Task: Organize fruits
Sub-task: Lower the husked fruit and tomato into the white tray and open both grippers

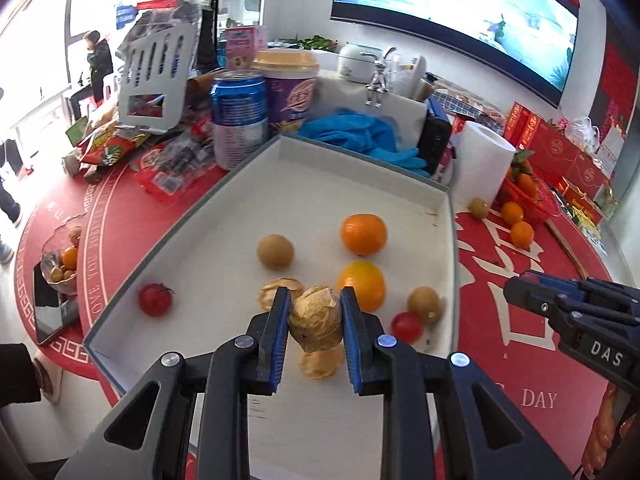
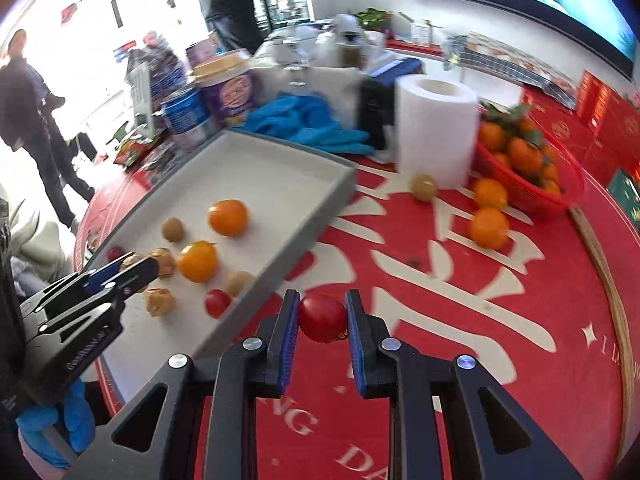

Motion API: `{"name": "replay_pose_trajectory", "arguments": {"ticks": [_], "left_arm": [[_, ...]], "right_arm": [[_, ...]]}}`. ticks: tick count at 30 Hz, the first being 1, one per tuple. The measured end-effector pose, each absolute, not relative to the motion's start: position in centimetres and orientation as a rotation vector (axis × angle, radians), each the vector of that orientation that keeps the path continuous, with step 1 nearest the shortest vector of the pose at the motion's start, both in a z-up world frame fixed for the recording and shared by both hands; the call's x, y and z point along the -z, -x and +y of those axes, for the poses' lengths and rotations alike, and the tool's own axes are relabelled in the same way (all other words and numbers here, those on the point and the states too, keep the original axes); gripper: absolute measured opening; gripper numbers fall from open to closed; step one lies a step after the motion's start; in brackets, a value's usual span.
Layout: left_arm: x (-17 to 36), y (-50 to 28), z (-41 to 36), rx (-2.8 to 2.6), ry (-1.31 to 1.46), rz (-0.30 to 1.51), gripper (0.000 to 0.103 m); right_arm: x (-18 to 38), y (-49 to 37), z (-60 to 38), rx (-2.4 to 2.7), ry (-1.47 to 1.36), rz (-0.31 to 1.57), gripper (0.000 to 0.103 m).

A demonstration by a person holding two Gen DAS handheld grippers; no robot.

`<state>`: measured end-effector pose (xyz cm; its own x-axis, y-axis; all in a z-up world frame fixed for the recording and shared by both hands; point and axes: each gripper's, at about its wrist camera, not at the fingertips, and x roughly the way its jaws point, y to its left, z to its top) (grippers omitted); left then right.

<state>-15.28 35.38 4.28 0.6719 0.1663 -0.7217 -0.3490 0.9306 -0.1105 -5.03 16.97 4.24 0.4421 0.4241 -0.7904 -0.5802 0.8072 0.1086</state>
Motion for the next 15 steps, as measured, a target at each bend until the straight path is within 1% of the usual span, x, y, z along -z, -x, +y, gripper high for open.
{"name": "replay_pose_trajectory", "arguments": {"ticks": [15], "left_arm": [[-2.9, 15.8, 37.9, -0.348, 0.271, 0.795, 0.027]], "right_arm": [[-3.8, 6.5, 23.0, -0.718, 0.279, 0.930, 0.024]]}}
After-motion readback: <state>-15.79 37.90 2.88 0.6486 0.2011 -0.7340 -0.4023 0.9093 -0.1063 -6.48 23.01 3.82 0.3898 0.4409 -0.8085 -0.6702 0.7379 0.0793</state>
